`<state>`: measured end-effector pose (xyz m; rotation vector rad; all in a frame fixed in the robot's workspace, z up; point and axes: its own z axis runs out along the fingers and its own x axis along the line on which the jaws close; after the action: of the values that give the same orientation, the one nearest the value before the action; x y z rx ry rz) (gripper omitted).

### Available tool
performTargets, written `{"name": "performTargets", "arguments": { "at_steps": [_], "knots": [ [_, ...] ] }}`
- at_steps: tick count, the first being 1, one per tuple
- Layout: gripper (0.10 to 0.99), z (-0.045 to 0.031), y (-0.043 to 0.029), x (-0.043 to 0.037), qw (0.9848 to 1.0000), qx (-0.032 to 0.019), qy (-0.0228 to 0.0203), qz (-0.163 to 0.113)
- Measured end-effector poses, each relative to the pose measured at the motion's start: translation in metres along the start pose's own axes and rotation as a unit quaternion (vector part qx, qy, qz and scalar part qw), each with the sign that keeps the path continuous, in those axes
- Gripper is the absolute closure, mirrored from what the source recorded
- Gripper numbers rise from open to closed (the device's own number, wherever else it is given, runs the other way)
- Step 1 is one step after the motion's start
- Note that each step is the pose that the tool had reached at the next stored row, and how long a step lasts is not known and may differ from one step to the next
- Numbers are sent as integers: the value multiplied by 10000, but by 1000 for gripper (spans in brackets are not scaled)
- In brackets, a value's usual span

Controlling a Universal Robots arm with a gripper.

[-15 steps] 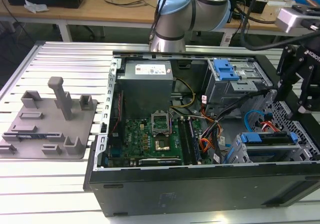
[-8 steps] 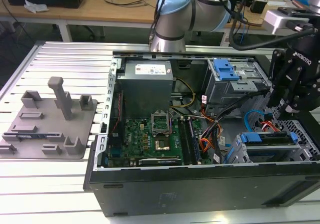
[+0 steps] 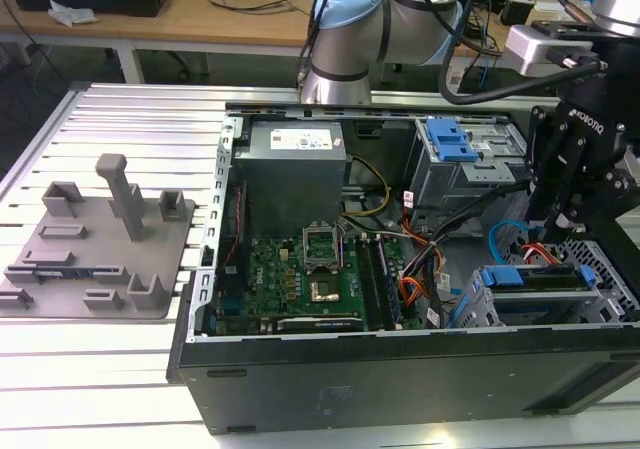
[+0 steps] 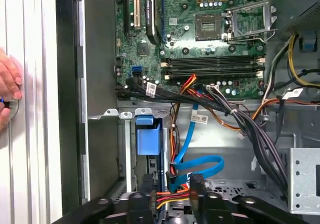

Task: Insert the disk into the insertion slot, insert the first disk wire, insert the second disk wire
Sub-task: 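Insert the second disk wire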

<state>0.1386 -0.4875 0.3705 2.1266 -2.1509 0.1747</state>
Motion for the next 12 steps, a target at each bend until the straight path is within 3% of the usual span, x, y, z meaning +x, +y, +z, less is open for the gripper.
{"name": "performTargets", "arguments": {
  "at_steps": [1,2,3,4,12],
  "knots": [
    [651,3,0,-2,10000,3,24,0],
    [725,10,1,-5,10000,7,62,0],
    [725,18,1,-16,9999,16,134,-2],
    [725,24,1,-22,9999,24,167,-3],
    [725,59,16,-122,9996,59,284,-14]
  ]
}}
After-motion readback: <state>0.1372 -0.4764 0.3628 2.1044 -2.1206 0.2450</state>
